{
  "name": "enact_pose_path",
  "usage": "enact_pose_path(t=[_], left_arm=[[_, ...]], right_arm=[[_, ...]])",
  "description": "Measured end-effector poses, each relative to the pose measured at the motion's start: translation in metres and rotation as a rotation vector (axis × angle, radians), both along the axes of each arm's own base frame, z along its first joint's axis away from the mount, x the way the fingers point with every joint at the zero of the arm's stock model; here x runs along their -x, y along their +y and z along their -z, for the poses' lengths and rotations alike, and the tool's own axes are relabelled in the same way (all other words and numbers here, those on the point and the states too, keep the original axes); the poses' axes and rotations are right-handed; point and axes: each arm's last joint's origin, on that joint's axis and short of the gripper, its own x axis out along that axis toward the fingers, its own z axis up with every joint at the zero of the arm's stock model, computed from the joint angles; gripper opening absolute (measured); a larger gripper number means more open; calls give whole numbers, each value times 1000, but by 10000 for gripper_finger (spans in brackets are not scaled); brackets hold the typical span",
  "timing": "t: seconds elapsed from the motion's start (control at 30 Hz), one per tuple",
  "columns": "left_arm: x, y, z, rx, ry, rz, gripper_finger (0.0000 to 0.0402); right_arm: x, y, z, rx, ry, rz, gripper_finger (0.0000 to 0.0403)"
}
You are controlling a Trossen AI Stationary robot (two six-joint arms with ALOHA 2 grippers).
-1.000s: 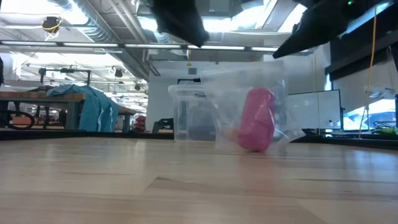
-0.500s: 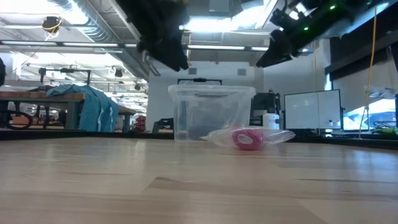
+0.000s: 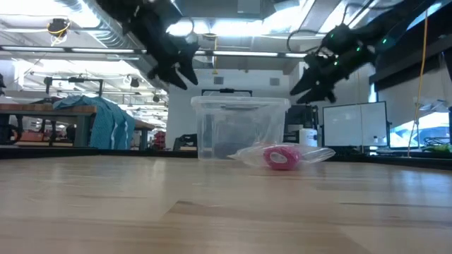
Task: Roll bandage
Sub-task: Open the transparent bin
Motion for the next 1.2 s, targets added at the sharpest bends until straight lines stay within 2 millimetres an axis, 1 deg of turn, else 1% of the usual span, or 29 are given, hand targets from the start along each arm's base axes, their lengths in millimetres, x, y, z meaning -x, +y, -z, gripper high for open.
enact_pose_path(t=[0.1,0.17,0.3,0.43,0.5,0.57,0.7,0.97,1.13,1.2], left_arm=[[11,25,4,53,-66,6,210],[15,35,6,73,-108,2,210],[12,47,20,120,-97,18,210],[5,53,37,175,-78,35,210],[2,54,45,223,-85,75,210],[-1,54,48,260,-103,107,210],[-6,54,52,272,-109,118,210],[-10,51,50,267,-131,119,210],[-9,45,42,254,-140,136,210],[-9,42,37,241,-158,152,210]], right_arm=[[-3,-16,12,-50,-64,-35,237],[-6,-24,16,-65,-112,-35,237],[-12,-32,26,-90,-139,-20,237],[-15,-35,32,-107,-139,-15,237],[-15,-35,33,-113,-136,-14,237],[-15,-35,33,-120,-138,-26,237],[-17,-33,33,-124,-138,-39,237],[-31,-21,33,-117,-123,-75,237],[-32,-19,31,-115,-124,-76,237],[-31,-18,24,-108,-134,-83,237]])
